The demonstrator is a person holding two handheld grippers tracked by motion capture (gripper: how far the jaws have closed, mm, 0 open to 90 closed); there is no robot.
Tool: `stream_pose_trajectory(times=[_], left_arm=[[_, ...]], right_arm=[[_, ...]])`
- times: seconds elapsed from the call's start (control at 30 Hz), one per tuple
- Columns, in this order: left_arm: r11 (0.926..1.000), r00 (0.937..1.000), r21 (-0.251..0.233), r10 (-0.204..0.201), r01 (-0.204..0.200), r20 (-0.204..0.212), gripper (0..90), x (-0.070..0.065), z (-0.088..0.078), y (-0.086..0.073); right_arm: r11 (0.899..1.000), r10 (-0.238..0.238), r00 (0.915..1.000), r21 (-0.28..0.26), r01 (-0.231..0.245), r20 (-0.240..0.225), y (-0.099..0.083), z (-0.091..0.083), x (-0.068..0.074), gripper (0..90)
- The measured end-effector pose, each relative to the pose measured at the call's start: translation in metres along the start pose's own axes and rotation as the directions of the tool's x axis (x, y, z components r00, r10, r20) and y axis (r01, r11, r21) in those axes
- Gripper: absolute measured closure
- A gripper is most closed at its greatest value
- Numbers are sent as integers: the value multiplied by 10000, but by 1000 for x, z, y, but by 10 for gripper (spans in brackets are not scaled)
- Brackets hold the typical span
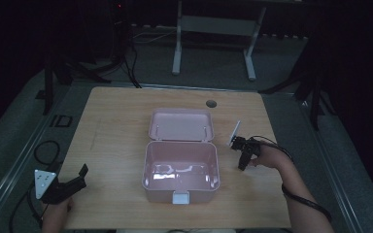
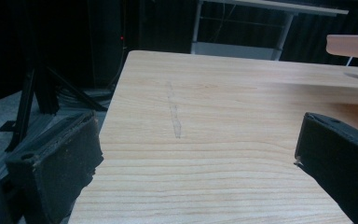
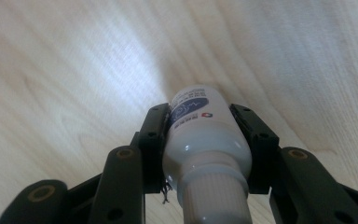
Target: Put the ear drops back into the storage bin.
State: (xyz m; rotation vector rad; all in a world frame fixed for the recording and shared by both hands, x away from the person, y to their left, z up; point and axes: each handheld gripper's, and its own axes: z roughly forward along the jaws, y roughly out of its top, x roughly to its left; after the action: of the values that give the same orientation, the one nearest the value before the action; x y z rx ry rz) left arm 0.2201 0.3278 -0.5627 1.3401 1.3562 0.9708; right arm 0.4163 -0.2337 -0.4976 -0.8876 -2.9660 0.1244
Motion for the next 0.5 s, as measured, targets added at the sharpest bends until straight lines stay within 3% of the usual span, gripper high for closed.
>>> stream_pose_trajectory(times=[0.1,0.17,0.27,0.5], left_arm=[[10000,10000,-2,-12,12,4,5,0,0,0],[10000,10000,-5,-9,9,0,5,0,0,0],[10000,10000,2,-1,1,-2,5,0,0,0],[10000,10000,-10,14,-14,-16,5,0,0,0]], right_arm=[[9974,-718,9974,-19,719,108,-4,0,4,595],[9906,-1369,9905,-13,1369,111,-6,0,8,594],[9710,-2389,9709,-7,2389,145,-11,0,15,595],[9357,-3528,9357,84,3528,-26,-17,1,25,595]])
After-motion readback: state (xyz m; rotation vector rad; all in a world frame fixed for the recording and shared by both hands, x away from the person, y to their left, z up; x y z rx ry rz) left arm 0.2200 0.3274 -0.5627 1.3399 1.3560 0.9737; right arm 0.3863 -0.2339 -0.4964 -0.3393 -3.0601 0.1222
